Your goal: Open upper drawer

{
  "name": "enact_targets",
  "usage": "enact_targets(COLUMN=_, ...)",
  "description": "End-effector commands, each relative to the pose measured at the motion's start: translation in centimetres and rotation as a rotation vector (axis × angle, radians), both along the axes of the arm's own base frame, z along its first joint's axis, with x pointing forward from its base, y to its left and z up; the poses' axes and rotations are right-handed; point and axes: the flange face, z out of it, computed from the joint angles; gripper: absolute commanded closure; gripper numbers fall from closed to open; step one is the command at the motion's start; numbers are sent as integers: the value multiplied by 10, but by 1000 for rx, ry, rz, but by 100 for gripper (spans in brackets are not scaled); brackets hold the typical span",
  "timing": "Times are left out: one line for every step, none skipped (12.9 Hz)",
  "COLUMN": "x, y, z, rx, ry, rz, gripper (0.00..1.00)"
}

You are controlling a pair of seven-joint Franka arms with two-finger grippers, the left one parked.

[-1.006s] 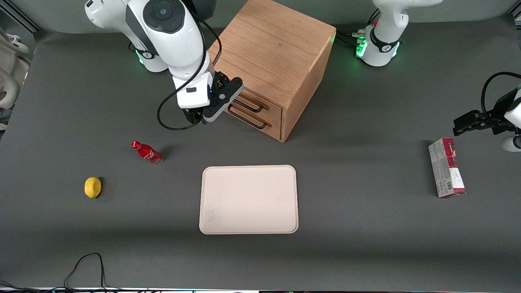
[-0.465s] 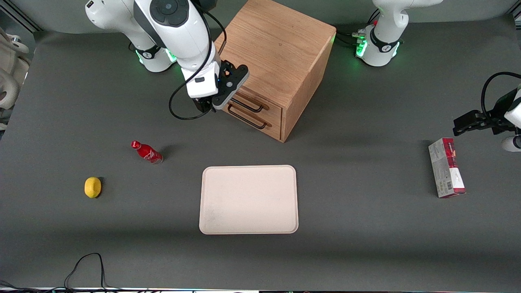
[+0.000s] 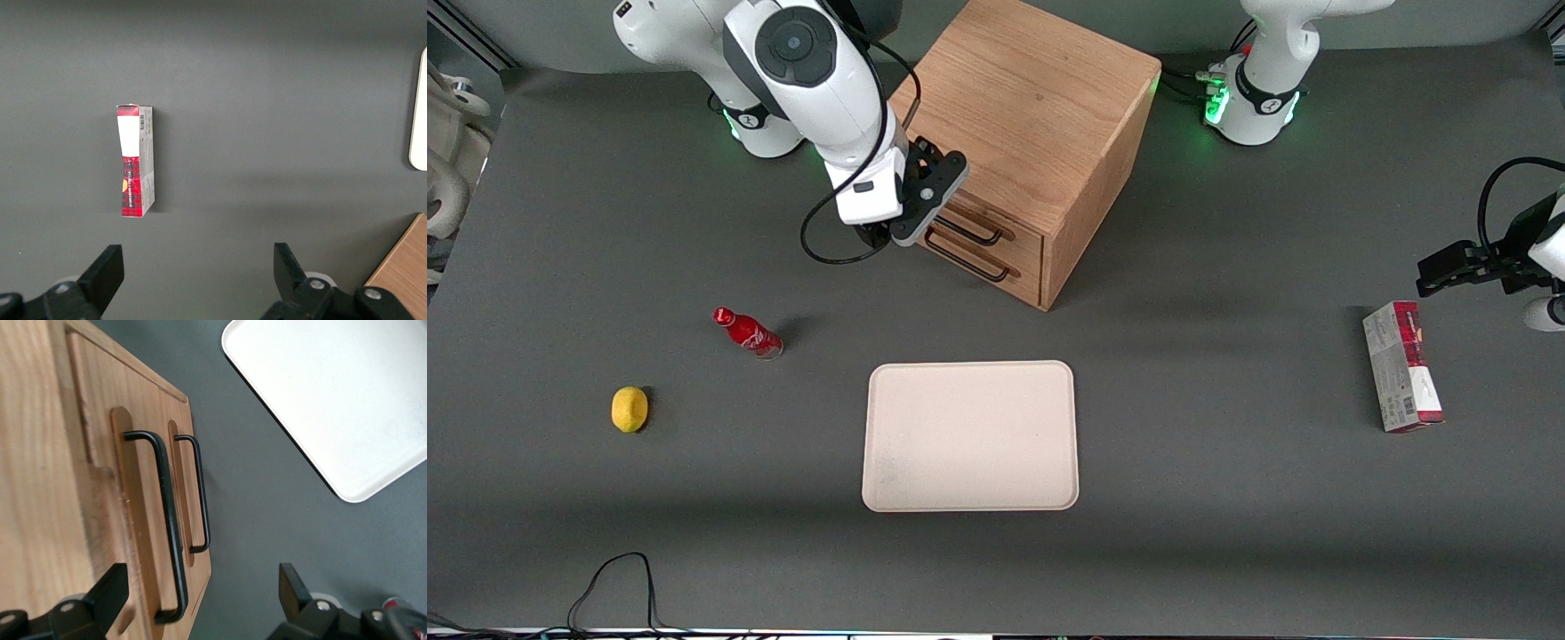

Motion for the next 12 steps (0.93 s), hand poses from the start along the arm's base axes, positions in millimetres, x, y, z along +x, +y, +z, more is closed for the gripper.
enact_targets(x=-9, y=-1, z=-28, rx=29, ry=-4, rz=35, gripper=0)
enact_targets(x=-9, y=-1, z=-32, rx=31, ry=-7, rz=37, gripper=0)
enact_targets(x=-9, y=-1, z=-36, rx=29, ry=-6, rz=37, gripper=0)
enact_targets(x=-8, y=1, z=-40, rx=31, ry=-10, rz=44, gripper=0)
enact_targets(x=-9, y=1, z=-43, rx=30, ry=-8, rz=50, gripper=0)
enact_targets(x=-9, y=1, z=-44, rx=33, ry=-13, rz=61, gripper=0)
enact_targets(x=-10, y=0, z=-52, rx=32, ry=-13, rz=75, gripper=0)
enact_targets(x=-10, y=-1, z=-57, rx=33, ry=-17, rz=74, gripper=0)
enact_targets(x=-11, y=-2, z=-60, rx=32, ry=-17, rz=73, gripper=0)
enact_targets(x=-10, y=-1, z=-61, rx=32, ry=-17, rz=73, gripper=0)
enact_targets(x=-10, y=-1, z=-62, rx=31, ry=-16, rz=72, gripper=0)
enact_targets(x=-11, y=0, z=-62, rx=32, ry=-15, rz=73, gripper=0)
